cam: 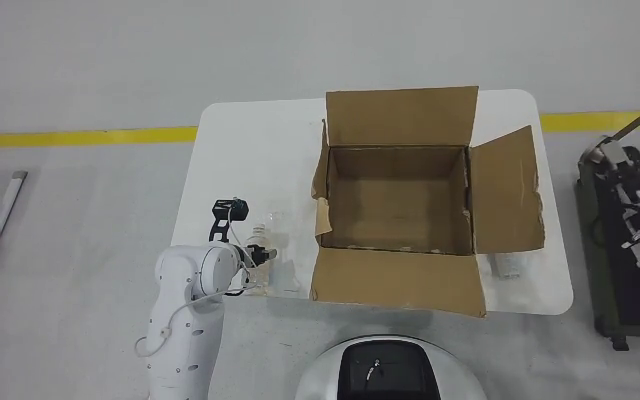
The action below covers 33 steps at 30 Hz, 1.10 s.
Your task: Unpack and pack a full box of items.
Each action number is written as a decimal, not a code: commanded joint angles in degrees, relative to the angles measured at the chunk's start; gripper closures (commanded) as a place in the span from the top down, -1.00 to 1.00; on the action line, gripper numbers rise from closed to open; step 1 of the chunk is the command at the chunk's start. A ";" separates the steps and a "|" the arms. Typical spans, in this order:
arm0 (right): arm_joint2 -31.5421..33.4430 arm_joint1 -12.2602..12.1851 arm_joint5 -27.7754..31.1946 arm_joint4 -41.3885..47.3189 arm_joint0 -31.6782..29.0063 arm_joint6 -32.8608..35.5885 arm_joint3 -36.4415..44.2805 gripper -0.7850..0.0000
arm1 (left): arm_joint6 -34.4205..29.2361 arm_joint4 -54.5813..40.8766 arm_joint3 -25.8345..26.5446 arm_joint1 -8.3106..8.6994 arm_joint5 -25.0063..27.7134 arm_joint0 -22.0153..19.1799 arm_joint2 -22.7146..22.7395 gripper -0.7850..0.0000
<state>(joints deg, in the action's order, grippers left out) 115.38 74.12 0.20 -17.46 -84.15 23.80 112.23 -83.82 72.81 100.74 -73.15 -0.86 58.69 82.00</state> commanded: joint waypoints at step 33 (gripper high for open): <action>-12.43 -4.47 2.47 -45.59 -1.31 32.34 0.27 -1.00 | 0.00 0.00 0.00 0.00 0.00 0.00 0.00 1.00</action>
<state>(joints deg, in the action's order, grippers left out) 103.22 69.71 2.31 -62.42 -85.46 55.67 112.68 -83.82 72.81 100.74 -73.15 -0.86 58.69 82.00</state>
